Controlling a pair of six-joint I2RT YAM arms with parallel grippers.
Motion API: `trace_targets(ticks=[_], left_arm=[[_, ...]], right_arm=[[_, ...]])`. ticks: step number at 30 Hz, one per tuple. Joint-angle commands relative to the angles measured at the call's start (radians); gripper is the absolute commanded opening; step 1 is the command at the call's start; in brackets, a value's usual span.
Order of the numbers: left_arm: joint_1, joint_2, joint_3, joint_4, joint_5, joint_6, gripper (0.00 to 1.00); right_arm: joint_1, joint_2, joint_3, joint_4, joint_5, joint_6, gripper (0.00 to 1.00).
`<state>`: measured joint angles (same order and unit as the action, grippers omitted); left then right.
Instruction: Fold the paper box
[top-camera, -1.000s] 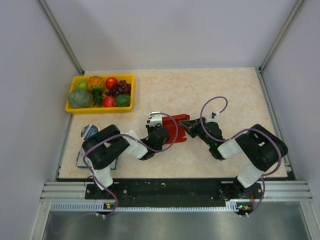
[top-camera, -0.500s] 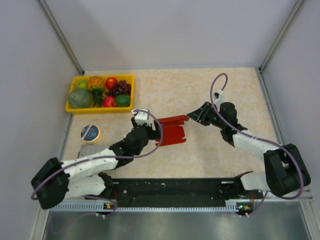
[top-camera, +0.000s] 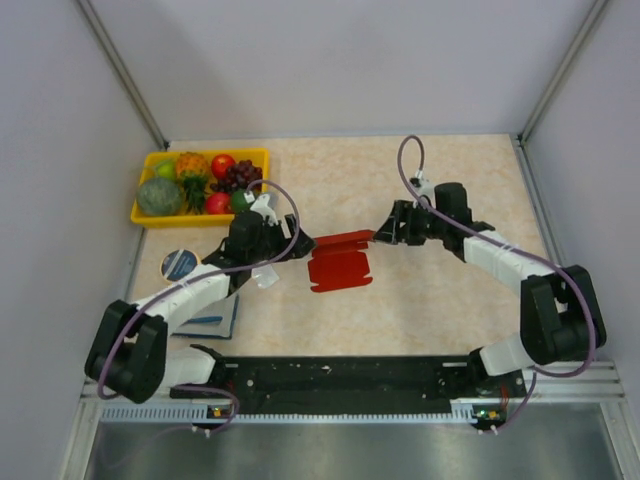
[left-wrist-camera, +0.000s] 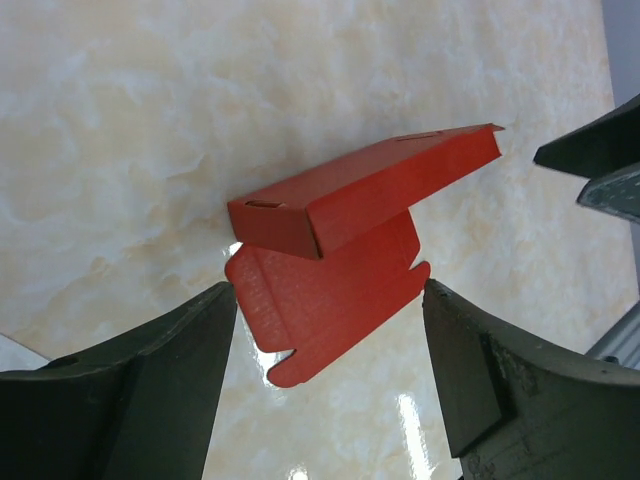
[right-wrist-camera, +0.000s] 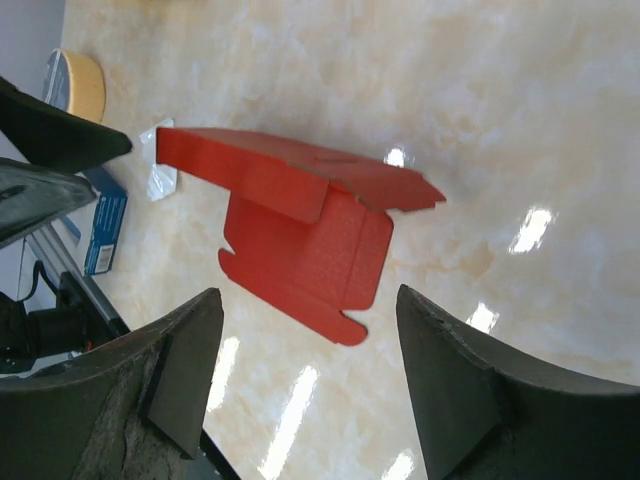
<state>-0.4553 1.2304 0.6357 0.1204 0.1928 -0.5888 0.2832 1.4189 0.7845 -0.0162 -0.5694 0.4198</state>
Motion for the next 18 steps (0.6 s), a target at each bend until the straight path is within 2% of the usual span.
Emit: trace_targets(ticks=[1, 6, 12, 16, 18], left_arm=[[0.069, 0.121, 0.047, 0.113, 0.252, -0.062, 0.78], [0.086, 0.247, 0.081, 0.151, 0.341, -0.059, 0.74], [0.093, 0.238, 0.064, 0.142, 0.254, -0.029, 0.68], [0.095, 0.229, 0.065, 0.148, 0.252, -0.003, 0.60], [0.066, 0.184, 0.032, 0.130, 0.153, 0.091, 0.59]], right_arm=[[-0.019, 0.086, 0.133, -0.091, -0.063, -0.087, 0.69], [-0.026, 0.129, 0.154, -0.085, -0.072, -0.073, 0.65], [-0.026, 0.127, 0.130, -0.031, -0.076, -0.050, 0.63], [-0.026, 0.133, 0.133, -0.030, -0.035, -0.061, 0.64], [-0.026, 0.118, 0.128, -0.037, -0.009, -0.064, 0.64]])
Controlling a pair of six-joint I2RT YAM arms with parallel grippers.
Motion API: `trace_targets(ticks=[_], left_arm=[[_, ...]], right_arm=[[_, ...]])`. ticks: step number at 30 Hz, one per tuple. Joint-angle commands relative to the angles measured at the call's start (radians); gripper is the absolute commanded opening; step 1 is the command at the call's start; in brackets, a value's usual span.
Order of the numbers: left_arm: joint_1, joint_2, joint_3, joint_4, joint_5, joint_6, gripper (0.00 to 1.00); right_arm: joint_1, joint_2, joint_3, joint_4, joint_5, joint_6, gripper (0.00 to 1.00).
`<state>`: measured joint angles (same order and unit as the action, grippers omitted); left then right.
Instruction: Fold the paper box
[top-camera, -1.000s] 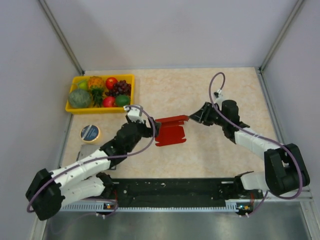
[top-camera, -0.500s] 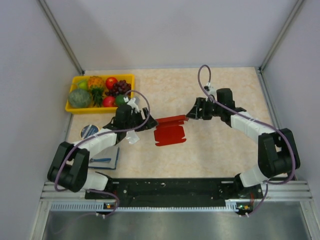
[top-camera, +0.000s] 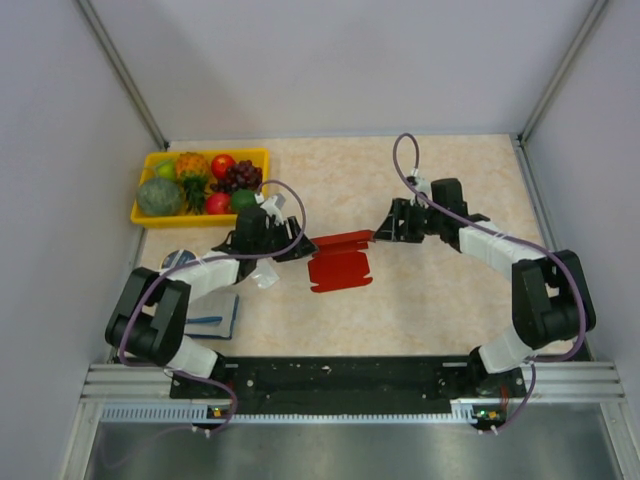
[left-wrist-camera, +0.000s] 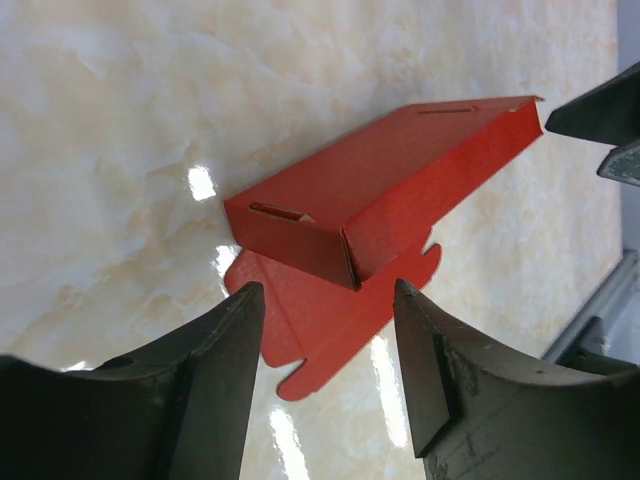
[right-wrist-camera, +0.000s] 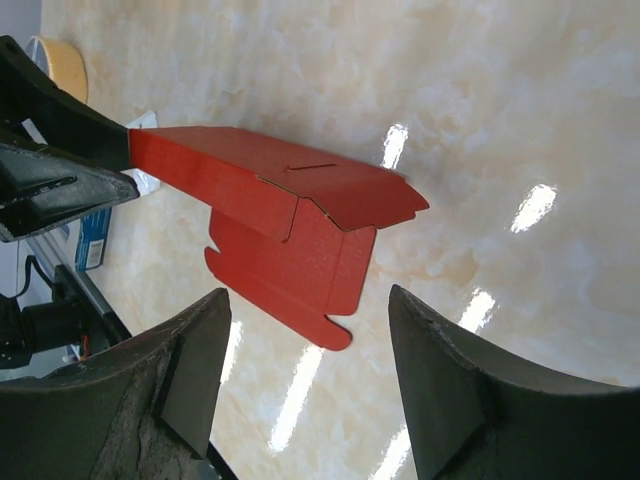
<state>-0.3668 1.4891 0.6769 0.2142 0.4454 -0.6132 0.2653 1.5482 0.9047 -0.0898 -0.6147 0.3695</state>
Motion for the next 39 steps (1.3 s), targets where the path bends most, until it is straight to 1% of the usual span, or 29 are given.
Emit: trace_targets(ticks=[1, 2, 4, 5, 6, 7, 8, 9, 11, 13, 14, 15, 16, 19, 22, 26, 28, 32, 33, 34, 37, 39], left_arm=[[-0.047, -0.132, -0.026, -0.004, -0.167, 0.207, 0.59], [-0.110, -0.159, -0.042, -0.012, -0.315, 0.252, 0.61], [-0.177, -0.200, -0.083, -0.016, -0.436, 0.311, 0.64], [-0.239, -0.205, -0.094, -0.004, -0.530, 0.316, 0.64], [-0.271, -0.210, -0.118, 0.011, -0.659, 0.313, 0.64], [-0.299, -0.207, -0.134, 0.036, -0.725, 0.313, 0.64], [-0.352, -0.201, -0.151, 0.109, -0.781, 0.313, 0.63], [-0.369, -0.188, -0.175, 0.137, -0.842, 0.313, 0.62], [-0.406, -0.150, -0.192, 0.190, -0.893, 0.299, 0.61], [-0.432, -0.100, -0.229, 0.314, -0.977, 0.312, 0.60], [-0.451, -0.081, -0.243, 0.364, -1.000, 0.320, 0.59], [-0.458, -0.064, -0.260, 0.449, -1.026, 0.325, 0.58], [-0.469, -0.035, -0.266, 0.489, -1.094, 0.335, 0.57], [-0.486, 0.011, -0.261, 0.583, -1.114, 0.339, 0.55], [-0.491, 0.055, -0.240, 0.657, -1.074, 0.374, 0.54], [-0.491, 0.111, -0.194, 0.665, -1.134, 0.382, 0.52], [-0.491, 0.148, -0.166, 0.683, -1.131, 0.417, 0.50], [-0.492, 0.163, -0.154, 0.709, -1.116, 0.417, 0.48], [-0.492, 0.174, -0.143, 0.708, -1.145, 0.418, 0.48], [-0.494, 0.180, -0.136, 0.697, -1.166, 0.415, 0.42], [-0.495, 0.210, -0.109, 0.691, -1.214, 0.431, 0.34], [-0.494, 0.226, -0.093, 0.686, -1.209, 0.443, 0.26]], right_arm=[[-0.008, -0.023, 0.003, 0.032, 0.065, -0.012, 0.64], [-0.008, -0.046, -0.007, 0.030, 0.078, -0.009, 0.64], [-0.008, -0.069, -0.024, 0.021, 0.111, 0.002, 0.64], [-0.009, -0.080, -0.029, 0.021, 0.115, 0.008, 0.64], [-0.009, -0.104, -0.035, 0.022, 0.121, 0.015, 0.64], [-0.008, -0.118, -0.053, 0.030, 0.125, 0.038, 0.64], [-0.006, -0.135, -0.065, 0.054, 0.122, 0.048, 0.64], [-0.008, -0.166, -0.076, 0.070, 0.121, 0.057, 0.64], [-0.008, -0.195, -0.101, 0.081, 0.122, 0.074, 0.64], [-0.006, -0.236, -0.127, 0.084, 0.131, 0.092, 0.64], [-0.008, -0.249, -0.136, 0.114, 0.132, 0.098, 0.64], [-0.008, -0.258, -0.144, 0.130, 0.130, 0.108, 0.64], [-0.008, -0.275, -0.156, 0.137, 0.121, 0.121, 0.64], [-0.008, -0.293, -0.165, 0.137, 0.113, 0.126, 0.64], [-0.009, -0.318, -0.177, 0.136, 0.121, 0.124, 0.63], [-0.006, -0.333, -0.197, 0.154, 0.112, 0.137, 0.63], [-0.006, -0.330, -0.204, 0.156, 0.107, 0.135, 0.63], [-0.008, -0.326, -0.207, 0.147, 0.109, 0.123, 0.63], [-0.006, -0.326, -0.207, 0.145, 0.109, 0.121, 0.63], [-0.009, -0.326, -0.207, 0.145, 0.109, 0.118, 0.63], [-0.006, -0.320, -0.202, 0.142, 0.107, 0.117, 0.62], [-0.008, -0.313, -0.201, 0.140, 0.105, 0.117, 0.62]])
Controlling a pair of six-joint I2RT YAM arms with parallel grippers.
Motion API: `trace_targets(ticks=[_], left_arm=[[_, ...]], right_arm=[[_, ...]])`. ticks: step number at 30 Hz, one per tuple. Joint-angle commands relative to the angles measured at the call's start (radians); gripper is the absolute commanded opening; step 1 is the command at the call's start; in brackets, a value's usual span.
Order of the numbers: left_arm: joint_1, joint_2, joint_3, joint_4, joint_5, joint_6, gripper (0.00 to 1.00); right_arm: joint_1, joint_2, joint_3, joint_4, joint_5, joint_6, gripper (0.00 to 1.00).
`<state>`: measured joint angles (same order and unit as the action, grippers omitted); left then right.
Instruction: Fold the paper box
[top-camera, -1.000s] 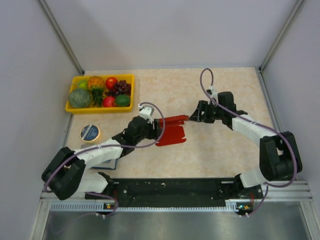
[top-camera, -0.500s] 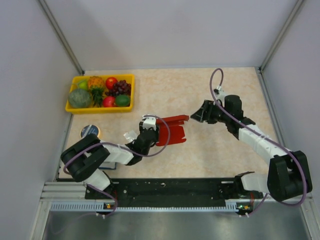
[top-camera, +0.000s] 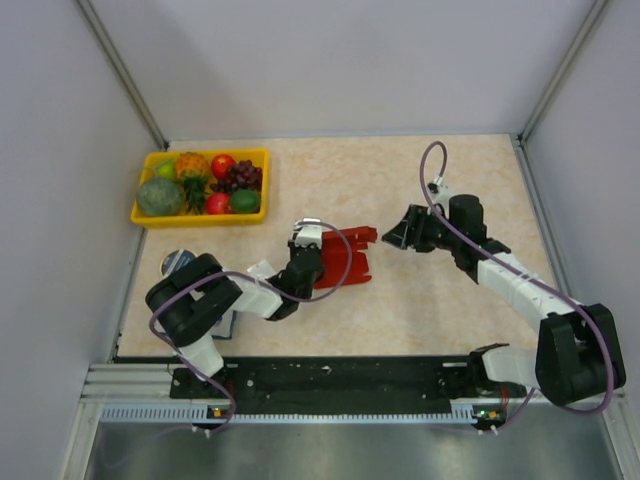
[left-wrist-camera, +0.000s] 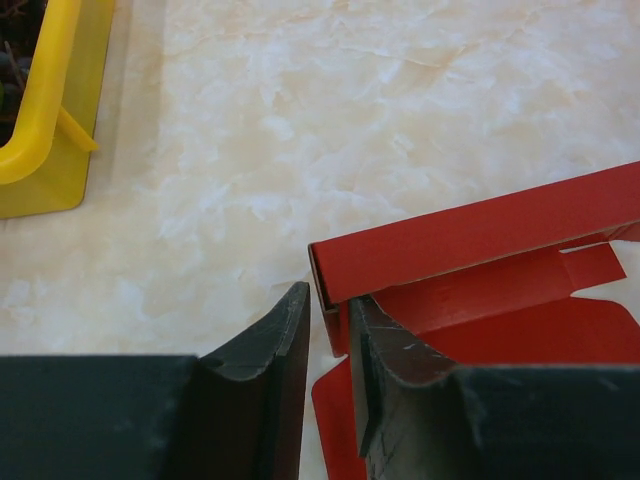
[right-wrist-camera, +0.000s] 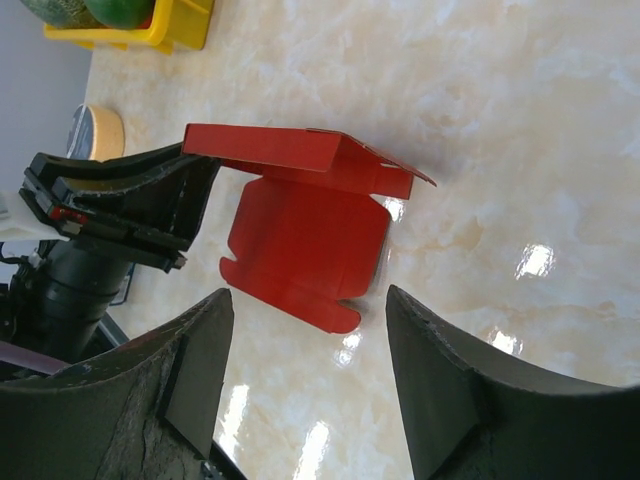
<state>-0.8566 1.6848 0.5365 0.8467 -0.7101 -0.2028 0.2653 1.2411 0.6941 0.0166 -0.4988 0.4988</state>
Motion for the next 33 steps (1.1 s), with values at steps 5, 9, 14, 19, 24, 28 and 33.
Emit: trace_targets(ticks=[5, 9, 14, 19, 24, 28, 33], left_arm=[[-0.005, 0.027, 0.094, -0.035, -0.077, 0.036, 0.09], [-0.004, -0.048, 0.102, -0.172, -0.065, -0.013, 0.00], [-0.005, -0.177, 0.021, -0.276, -0.042, -0.101, 0.00], [-0.005, -0.197, -0.038, -0.212, -0.057, -0.095, 0.00], [-0.019, -0.160, -0.050, -0.124, -0.104, -0.046, 0.00], [-0.025, -0.131, -0.043, -0.106, -0.130, -0.046, 0.00], [-0.042, -0.117, -0.050, -0.084, -0.150, -0.046, 0.00]], right_arm=[[-0.006, 0.015, 0.033, -0.013, -0.011, -0.035, 0.61], [0.009, 0.001, 0.067, -0.113, 0.019, -0.069, 0.60], [0.144, -0.035, 0.175, -0.352, 0.230, -0.094, 0.59], [0.254, 0.030, 0.323, -0.457, 0.233, 0.112, 0.56], [0.299, 0.117, 0.410, -0.455, 0.277, 0.164, 0.51], [0.319, 0.193, 0.406, -0.359, 0.192, 0.221, 0.47], [0.327, 0.285, 0.394, -0.256, 0.163, 0.245, 0.41]])
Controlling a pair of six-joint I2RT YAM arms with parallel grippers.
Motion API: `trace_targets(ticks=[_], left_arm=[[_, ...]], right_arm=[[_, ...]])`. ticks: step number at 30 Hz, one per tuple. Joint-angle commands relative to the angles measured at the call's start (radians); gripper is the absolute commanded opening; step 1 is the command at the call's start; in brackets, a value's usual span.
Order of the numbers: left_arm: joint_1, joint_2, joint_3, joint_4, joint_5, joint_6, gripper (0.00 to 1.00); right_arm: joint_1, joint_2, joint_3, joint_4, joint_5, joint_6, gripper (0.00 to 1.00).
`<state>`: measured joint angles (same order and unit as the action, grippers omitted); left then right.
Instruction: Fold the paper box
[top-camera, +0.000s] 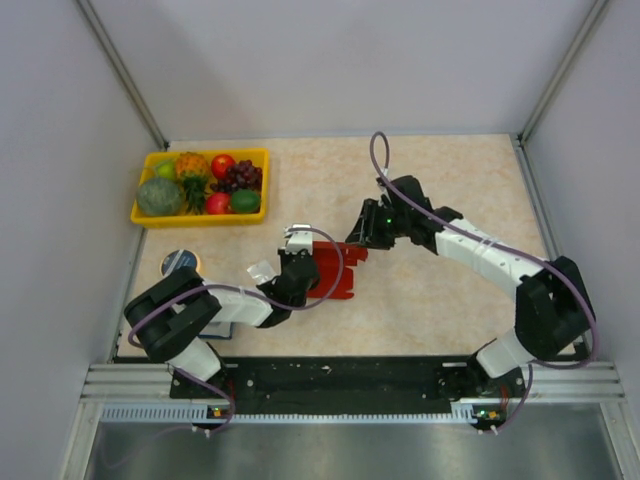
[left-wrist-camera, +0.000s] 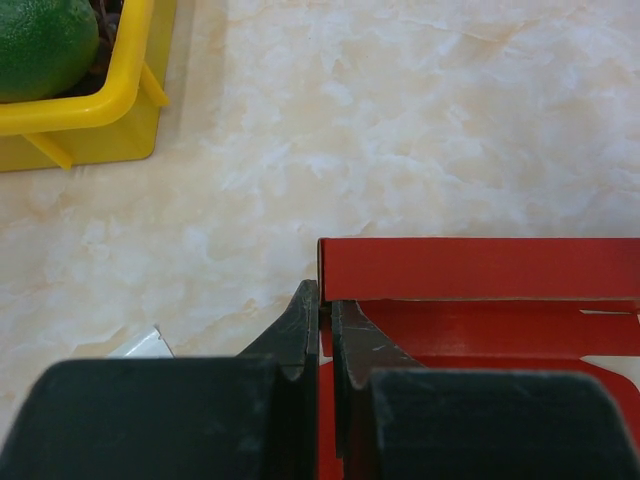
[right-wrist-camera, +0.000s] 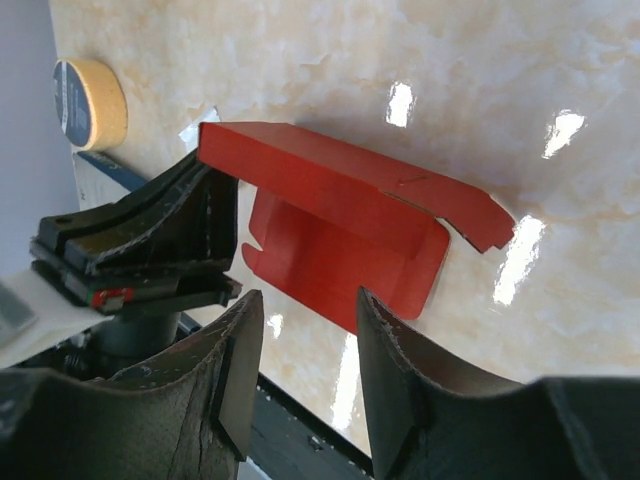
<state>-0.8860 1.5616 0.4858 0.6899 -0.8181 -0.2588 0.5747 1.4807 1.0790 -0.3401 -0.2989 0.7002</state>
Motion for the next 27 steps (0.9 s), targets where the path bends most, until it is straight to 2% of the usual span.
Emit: trace_targets(ticks=[1, 7, 19, 27], left_arm=[[-0.013, 0.003, -0.003, 0.072, -0.042, 0.007, 0.00], [-0.019, 0.002, -0.010, 0.074, -0.041, -0.017, 0.00], [-0.028, 0.014, -0.013, 0.073, -0.047, -0.030, 0.00], [-0.028, 0.020, -0.007, 0.066, -0.038, -0.043, 0.00]], right_arm=[[0.019, 0.055, 0.004, 0.108, -0.026, 0.044, 0.42], [0.017, 0.089, -0.053, 0.209, -0.011, 0.053, 0.42], [0.016, 0.128, -0.054, 0.225, 0.032, 0.030, 0.42], [0.017, 0.135, -0.103, 0.277, 0.034, 0.077, 0.42]])
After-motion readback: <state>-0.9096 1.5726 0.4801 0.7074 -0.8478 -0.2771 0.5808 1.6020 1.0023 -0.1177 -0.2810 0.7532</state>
